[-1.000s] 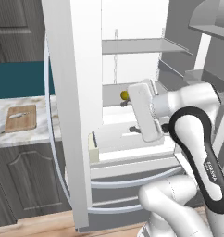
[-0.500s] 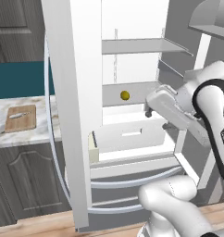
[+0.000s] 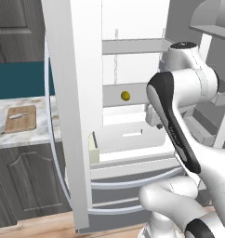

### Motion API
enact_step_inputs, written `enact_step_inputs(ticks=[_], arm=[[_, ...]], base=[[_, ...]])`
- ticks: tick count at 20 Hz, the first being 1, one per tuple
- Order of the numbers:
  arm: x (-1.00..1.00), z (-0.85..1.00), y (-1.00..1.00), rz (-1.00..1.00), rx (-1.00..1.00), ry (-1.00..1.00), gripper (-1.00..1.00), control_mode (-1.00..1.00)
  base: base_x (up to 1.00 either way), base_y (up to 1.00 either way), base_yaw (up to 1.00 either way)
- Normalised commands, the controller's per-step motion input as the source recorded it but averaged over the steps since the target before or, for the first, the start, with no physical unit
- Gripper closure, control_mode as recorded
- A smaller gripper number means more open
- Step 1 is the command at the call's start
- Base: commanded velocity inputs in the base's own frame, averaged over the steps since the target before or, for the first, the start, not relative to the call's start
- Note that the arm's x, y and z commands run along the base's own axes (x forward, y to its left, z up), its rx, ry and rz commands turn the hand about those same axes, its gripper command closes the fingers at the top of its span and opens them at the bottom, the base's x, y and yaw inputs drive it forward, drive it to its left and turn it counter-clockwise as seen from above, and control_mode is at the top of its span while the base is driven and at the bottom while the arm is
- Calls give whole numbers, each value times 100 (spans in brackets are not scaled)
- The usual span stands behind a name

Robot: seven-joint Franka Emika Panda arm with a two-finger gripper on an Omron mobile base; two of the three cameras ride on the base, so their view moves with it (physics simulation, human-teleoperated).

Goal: Retrieve a lemon from the fridge and place it on the cutting board with the fish.

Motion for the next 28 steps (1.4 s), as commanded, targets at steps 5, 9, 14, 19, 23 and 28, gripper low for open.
enact_step_inputs(ticks=[5, 9, 14, 19, 23, 28], arm=[[4, -14, -3, -2, 2, 0, -100, -100], [5, -35, -12, -32, 16, 0, -100, -100], [-2, -35, 0, -27, 1, -16, -100, -100], [-5, -32, -3, -16, 3, -19, -100, -100], [-2, -33, -5, 3, 19, -15, -100, -100], [0, -2, -3, 1, -10, -8, -100, -100]], base=[[0, 0, 0], [0, 0, 0], [0, 0, 0], [0, 0, 0], [0, 0, 0], [0, 0, 0]])
